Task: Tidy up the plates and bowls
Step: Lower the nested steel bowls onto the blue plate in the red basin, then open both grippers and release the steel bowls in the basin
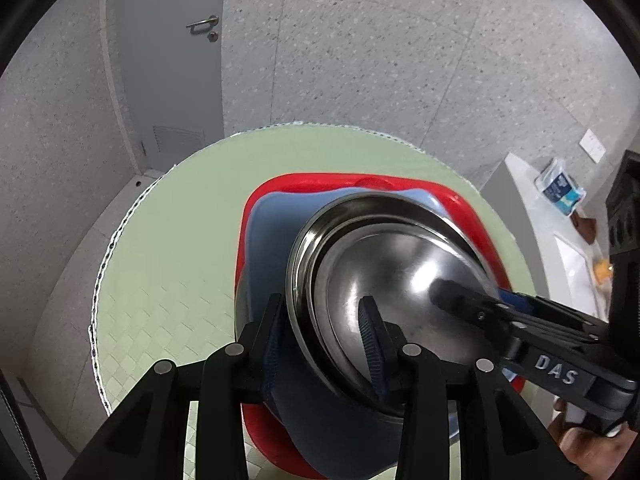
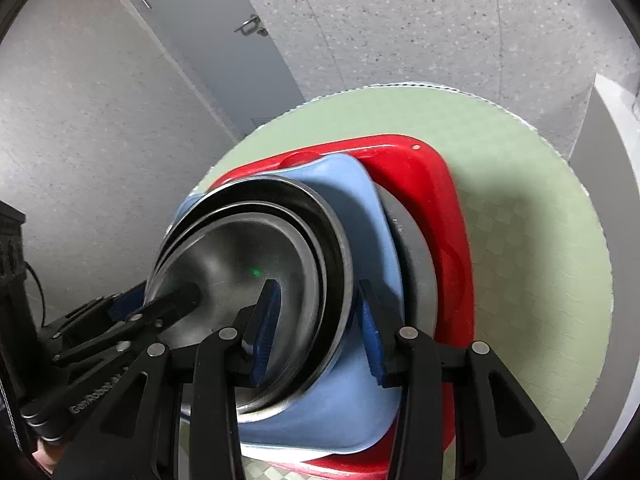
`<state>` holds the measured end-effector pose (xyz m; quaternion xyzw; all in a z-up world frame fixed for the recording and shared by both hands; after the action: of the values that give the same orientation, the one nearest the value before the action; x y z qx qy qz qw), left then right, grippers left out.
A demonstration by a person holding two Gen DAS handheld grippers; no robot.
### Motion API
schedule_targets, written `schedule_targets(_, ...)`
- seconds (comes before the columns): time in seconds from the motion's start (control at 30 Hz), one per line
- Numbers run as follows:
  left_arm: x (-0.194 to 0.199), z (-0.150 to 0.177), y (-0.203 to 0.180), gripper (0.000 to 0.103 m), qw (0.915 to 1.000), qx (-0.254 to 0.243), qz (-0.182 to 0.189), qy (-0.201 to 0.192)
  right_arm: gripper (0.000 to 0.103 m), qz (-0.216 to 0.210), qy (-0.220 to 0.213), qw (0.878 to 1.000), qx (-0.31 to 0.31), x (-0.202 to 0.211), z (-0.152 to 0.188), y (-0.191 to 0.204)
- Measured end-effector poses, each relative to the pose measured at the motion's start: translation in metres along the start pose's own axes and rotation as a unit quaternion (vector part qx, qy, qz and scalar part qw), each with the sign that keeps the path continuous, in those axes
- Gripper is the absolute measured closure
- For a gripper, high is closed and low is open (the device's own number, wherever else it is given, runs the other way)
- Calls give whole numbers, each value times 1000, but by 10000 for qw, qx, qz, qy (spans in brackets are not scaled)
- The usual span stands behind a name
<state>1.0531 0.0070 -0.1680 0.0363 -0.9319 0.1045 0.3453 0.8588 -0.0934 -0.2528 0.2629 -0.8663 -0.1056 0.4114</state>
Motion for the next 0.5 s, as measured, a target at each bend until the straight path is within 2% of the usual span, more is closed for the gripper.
schedule_targets(0.13,0,3,-2,63,9999,-84,28,-67,61,105,-66,9999,66,4,0,1)
schedule_targets(0.23,4,6,-7,55,9997,-191,85,-135,55,107,-159,9998,100,12,2,5)
schedule_targets(0.27,6,7,-8,54,9996,-226,64,-169,49,98,-189,9997,103,14,4,6)
schedule_targets(0.37,14,13,-10,48,9993,-276,78,-248,49,252,-341,9989,188,24,5,7)
schedule_targets(0.43,23,17,-11,37,9989,-301,40,-359,49,291,-398,9986,169,31,5,7)
schedule_targets(0.5,33,22,-14,32,9983,-320,4,-491,46,354,-488,9980,171,41,6,6)
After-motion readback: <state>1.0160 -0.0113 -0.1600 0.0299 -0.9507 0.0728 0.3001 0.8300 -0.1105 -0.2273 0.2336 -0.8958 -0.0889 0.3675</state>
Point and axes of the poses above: each gripper's, at about its wrist camera, not at the fingertips, and x roughly against the way its jaws point, y to its left, z to its underside, the point moved 7 cm from there along -x, roughly the way its jaws point, and after that the axes turned 12 degrees about -y, right-handed, at the moved point
